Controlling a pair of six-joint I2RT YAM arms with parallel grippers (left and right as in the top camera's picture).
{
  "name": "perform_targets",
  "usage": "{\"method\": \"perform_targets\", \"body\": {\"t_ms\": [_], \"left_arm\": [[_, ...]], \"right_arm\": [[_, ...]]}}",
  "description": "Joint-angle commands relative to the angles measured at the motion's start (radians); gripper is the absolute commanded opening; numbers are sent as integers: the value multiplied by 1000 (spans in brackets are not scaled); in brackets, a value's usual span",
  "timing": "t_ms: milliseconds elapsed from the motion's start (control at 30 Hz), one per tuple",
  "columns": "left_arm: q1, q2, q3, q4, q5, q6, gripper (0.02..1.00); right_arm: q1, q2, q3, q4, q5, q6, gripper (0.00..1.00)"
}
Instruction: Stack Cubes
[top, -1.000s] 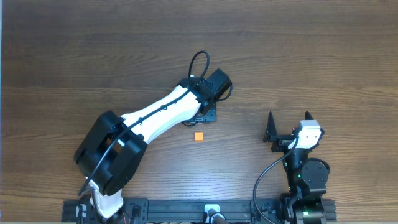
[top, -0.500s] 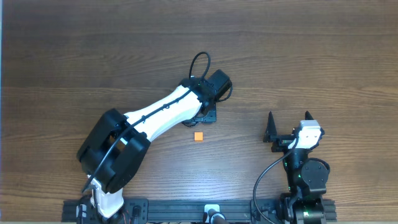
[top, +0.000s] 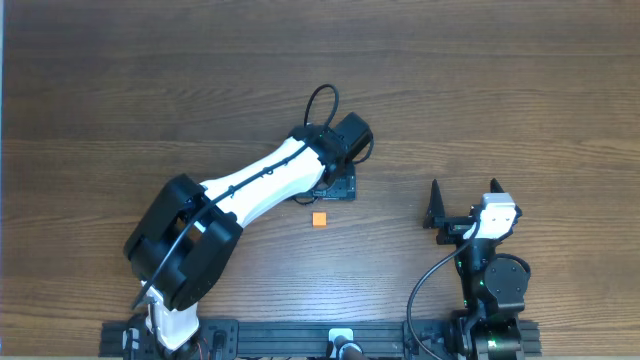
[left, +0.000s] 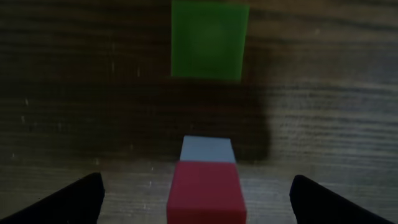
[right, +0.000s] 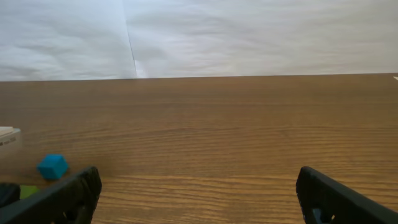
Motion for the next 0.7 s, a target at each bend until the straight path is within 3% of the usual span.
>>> {"method": "perform_targets", "body": {"t_ms": [33, 500, 700], "left_arm": [[-31, -38, 11, -23, 37, -5, 967], [-113, -81, -113, -12, 58, -149, 901], [-113, -81, -146, 8, 59, -166, 816]], "right_arm": [[6, -6, -6, -1, -5, -7, 991], [6, -6, -6, -1, -5, -7, 993], [6, -6, -6, -1, -5, -7, 993]]}}
